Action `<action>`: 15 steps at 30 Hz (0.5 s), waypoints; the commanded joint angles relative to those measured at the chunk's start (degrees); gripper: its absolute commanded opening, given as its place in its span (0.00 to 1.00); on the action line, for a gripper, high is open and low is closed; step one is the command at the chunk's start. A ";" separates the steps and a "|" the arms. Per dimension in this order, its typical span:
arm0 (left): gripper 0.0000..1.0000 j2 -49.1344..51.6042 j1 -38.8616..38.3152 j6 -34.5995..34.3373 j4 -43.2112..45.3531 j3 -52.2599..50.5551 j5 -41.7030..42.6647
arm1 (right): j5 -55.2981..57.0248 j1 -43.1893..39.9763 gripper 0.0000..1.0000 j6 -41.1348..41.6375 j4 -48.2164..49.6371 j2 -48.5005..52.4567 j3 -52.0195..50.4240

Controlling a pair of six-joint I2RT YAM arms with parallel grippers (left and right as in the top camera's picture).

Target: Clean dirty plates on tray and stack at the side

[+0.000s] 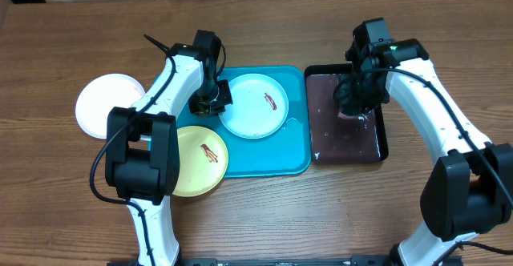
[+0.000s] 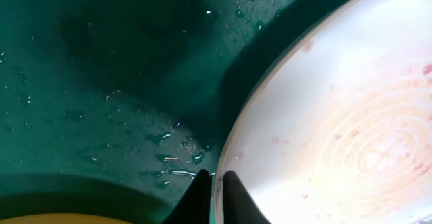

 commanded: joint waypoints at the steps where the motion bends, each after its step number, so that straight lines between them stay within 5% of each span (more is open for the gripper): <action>1: 0.05 -0.04 -0.59 -0.13 0.17 -0.61 -0.37 | 0.81 1.31 0.04 -0.17 3.85 -0.09 -4.33; 15: 0.11 -0.02 -1.81 0.35 -0.07 -0.63 -0.63 | 4.96 1.68 0.04 -0.24 -0.79 -0.44 5.84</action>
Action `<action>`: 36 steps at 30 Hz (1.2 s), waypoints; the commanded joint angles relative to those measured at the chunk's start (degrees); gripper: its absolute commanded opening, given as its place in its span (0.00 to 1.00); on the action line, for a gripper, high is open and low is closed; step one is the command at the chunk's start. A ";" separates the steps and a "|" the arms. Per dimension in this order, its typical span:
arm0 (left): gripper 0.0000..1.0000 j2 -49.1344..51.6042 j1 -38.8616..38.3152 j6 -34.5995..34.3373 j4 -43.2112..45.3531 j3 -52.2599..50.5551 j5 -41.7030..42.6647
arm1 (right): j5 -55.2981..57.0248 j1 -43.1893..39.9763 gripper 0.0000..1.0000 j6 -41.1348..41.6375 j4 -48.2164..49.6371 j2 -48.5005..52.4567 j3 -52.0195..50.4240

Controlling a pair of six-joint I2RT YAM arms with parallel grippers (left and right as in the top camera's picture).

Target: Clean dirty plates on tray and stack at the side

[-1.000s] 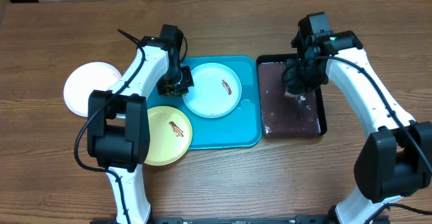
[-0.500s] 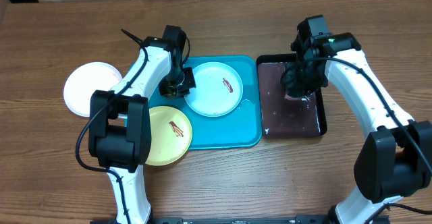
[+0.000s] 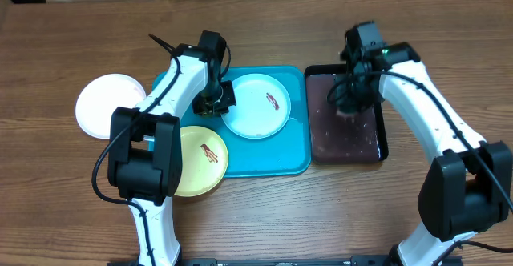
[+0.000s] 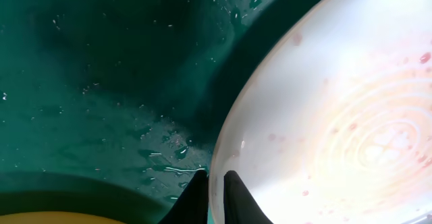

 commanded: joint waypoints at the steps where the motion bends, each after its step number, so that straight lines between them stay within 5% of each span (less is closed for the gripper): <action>1: 0.11 -0.02 -0.72 0.11 0.04 -0.63 -0.48 | 1.20 0.22 0.04 -0.20 -1.70 -0.68 5.33; 3: 0.04 -0.02 -0.79 0.11 0.04 -0.63 -0.92 | 1.16 0.22 0.04 -0.17 -2.19 -0.68 5.53; 12: 0.04 -0.02 -0.79 0.13 0.02 -0.90 -1.66 | -0.85 0.35 0.04 -0.13 -3.63 -0.66 2.36; 20: 0.04 -0.02 -0.79 3.28 0.24 -0.90 -1.62 | 0.63 0.44 0.04 -0.46 8.35 -0.52 -9.92; 30: 0.04 -0.02 -0.90 3.52 0.42 -0.90 -1.44 | -3.26 2.82 0.04 -0.44 -4.09 -0.79 10.84; 36: 0.04 -0.02 -1.55 2.62 0.63 -0.90 0.39 | -7.10 8.20 0.04 -0.42 -0.72 -0.76 14.03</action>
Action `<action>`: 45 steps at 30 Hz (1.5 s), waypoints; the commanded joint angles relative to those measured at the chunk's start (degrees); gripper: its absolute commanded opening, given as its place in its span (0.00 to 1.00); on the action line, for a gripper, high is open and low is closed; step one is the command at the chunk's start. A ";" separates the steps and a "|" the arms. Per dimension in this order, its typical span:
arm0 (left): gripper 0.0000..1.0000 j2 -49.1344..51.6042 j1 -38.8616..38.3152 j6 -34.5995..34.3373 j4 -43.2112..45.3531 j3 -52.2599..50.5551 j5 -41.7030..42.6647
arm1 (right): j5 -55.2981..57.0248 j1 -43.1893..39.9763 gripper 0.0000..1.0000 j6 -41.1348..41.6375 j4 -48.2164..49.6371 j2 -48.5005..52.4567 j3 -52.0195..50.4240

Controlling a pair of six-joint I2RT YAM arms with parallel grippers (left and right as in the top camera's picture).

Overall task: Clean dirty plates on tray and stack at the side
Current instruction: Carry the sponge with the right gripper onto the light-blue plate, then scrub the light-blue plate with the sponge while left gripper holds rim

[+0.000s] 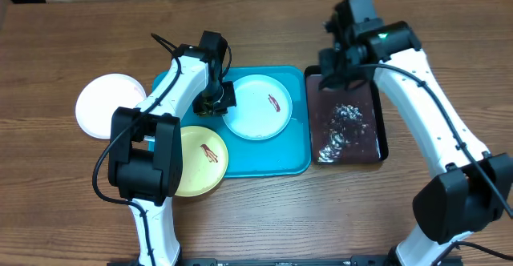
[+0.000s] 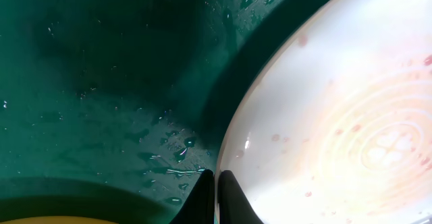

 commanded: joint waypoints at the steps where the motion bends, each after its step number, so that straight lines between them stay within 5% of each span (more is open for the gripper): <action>1: 0.04 -0.02 -1.40 0.63 0.35 -0.74 0.94 | -3.65 4.57 0.04 -0.37 2.73 -0.70 1.18; 14: 0.04 -0.02 -3.74 -1.49 0.13 -0.74 1.14 | 19.08 18.47 0.04 -0.42 10.78 6.80 -0.92; 45: 0.04 -0.02 -3.76 -1.49 -0.04 -0.74 1.18 | 35.93 21.40 0.04 -0.48 10.34 18.32 -0.96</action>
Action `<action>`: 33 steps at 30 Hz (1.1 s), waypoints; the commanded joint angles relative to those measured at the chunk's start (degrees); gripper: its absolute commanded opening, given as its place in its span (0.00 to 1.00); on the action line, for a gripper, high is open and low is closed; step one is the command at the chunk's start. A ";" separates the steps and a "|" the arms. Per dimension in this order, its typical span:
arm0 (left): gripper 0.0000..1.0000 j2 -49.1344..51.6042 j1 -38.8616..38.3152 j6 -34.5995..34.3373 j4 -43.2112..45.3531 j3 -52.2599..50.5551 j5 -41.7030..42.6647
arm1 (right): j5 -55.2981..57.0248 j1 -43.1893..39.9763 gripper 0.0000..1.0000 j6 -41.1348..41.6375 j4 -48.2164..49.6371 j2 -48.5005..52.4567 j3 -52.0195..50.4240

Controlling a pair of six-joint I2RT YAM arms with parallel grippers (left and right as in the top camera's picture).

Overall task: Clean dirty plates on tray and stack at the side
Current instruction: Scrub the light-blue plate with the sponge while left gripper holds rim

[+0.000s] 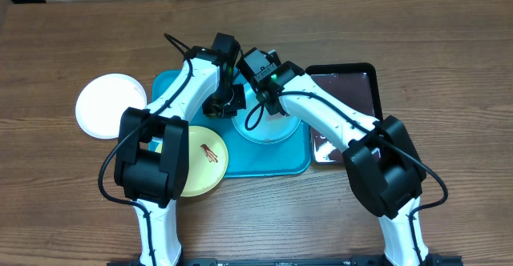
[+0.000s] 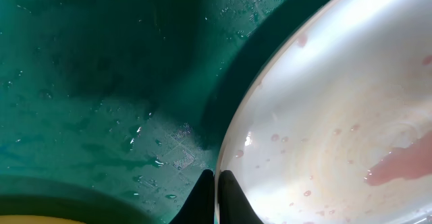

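A white plate (image 1: pixel 276 128) lies in the teal tray (image 1: pixel 280 162). My left gripper (image 1: pixel 228 99) is shut on its left rim. The left wrist view shows the closed fingertips (image 2: pixel 216 183) pinching that rim, and pink specks scattered over the plate (image 2: pixel 324 116). My right gripper (image 1: pixel 267 96) hangs low over the plate's middle with its fingers hidden under the wrist. A pink sponge (image 2: pixel 398 166) presses on the plate beneath it. The yellow plate (image 1: pixel 200 158) with a red smear overhangs the tray's front left corner.
A clean white plate (image 1: pixel 111 106) sits on the table left of the tray. A black tray of water (image 1: pixel 353 86) stands to the right, partly covered by my right arm. Water drops lie on the teal tray floor (image 2: pixel 101 82). Both arms crowd together over the white plate.
My right arm has swung left from above the black tray to over the white plate, and a pink sponge now touches the plate. The left gripper still pinches the rim.
My left gripper has held the white plate's rim throughout. My right gripper was down in the black tray's water at first. Later it was lifted above the rippling water. Now it is over the white plate, covering the red stain.
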 commanded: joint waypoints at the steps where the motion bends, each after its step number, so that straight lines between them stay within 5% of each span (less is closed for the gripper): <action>1: 0.04 -0.04 -0.39 -0.83 -0.35 -0.70 0.74 | 6.03 1.88 0.04 -1.03 0.63 0.33 -0.09; 33: 0.04 -0.04 -0.11 -0.83 0.28 -0.70 0.70 | 0.17 2.84 0.04 1.57 1.33 0.37 -0.15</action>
